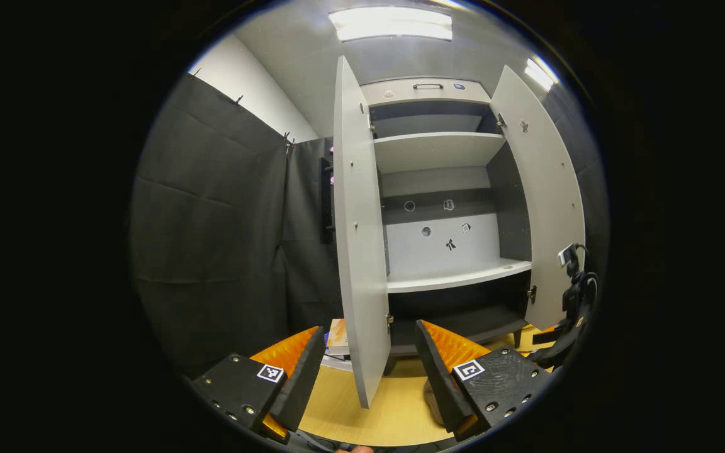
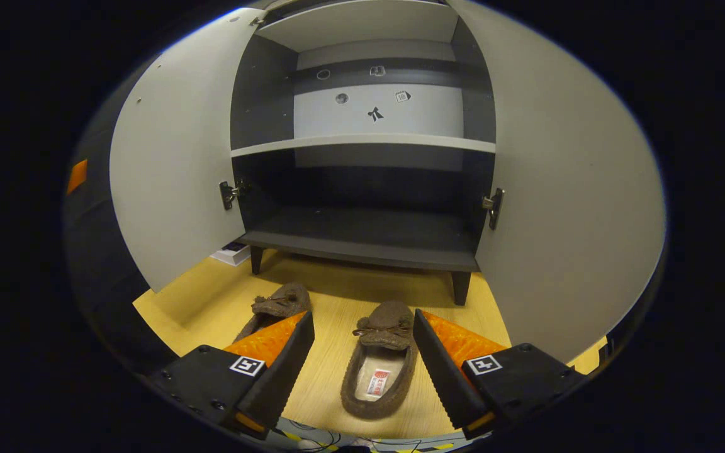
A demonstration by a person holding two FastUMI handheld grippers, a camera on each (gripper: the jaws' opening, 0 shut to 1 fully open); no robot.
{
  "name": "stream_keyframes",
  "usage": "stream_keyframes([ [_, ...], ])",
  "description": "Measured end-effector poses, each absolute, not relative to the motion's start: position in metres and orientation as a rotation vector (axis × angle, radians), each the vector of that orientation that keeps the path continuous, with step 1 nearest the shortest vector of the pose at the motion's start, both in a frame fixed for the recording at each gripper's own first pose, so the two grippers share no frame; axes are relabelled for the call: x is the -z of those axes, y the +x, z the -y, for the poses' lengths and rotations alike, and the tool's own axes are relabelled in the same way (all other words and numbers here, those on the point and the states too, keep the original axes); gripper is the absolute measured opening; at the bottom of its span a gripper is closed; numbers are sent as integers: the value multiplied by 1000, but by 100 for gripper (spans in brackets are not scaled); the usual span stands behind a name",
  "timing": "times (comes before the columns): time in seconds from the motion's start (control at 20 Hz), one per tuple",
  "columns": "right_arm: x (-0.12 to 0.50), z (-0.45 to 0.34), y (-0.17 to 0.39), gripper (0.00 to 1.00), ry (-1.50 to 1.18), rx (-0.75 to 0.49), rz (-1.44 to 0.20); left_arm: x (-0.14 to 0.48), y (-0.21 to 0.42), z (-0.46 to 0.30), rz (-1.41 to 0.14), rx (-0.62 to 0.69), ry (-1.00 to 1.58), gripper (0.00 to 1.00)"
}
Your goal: Grab one shoe with the right hand and put it into the shoe cabinet, grab the other shoe with the left hand and put it into the shoe cabinet; then close the right door with the right hand and the left door with the left hand.
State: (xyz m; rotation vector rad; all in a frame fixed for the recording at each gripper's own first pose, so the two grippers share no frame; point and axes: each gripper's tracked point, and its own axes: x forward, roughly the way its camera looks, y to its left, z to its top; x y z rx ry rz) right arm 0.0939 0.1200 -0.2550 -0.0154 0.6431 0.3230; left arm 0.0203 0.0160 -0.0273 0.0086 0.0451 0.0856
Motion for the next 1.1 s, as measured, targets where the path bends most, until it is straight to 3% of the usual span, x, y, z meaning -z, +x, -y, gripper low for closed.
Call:
stream_keyframes([
  [0.4, 314, -134, 90, 100, -12, -369, -809, 37, 24, -14, -82, -101, 20, 78],
  [0.7, 349, -144, 85, 86, -19, -373, -905, 45, 24, -13, -110, -107, 21, 78],
  [0.85, 361, -144, 86, 85, -53, -360, -928, 48, 25, -11, -115, -95, 26, 78],
  [0.9, 372, -146, 90, 72, -59, -354, -944, 47, 26, -10, -115, -90, 27, 78],
  [0.95, 373, -144, 86, 67, -60, -347, -966, 49, 27, -9, -115, -85, 28, 78],
  [1.0, 378, -147, 88, 57, -62, -348, -974, 49, 27, -8, -116, -81, 28, 78],
  [1.05, 381, -146, 90, 64, -85, -342, -972, 51, 27, -7, -118, -78, 27, 78],
  [1.1, 383, -137, 96, 58, -138, -312, -969, 51, 28, -7, -120, -75, 25, 78],
])
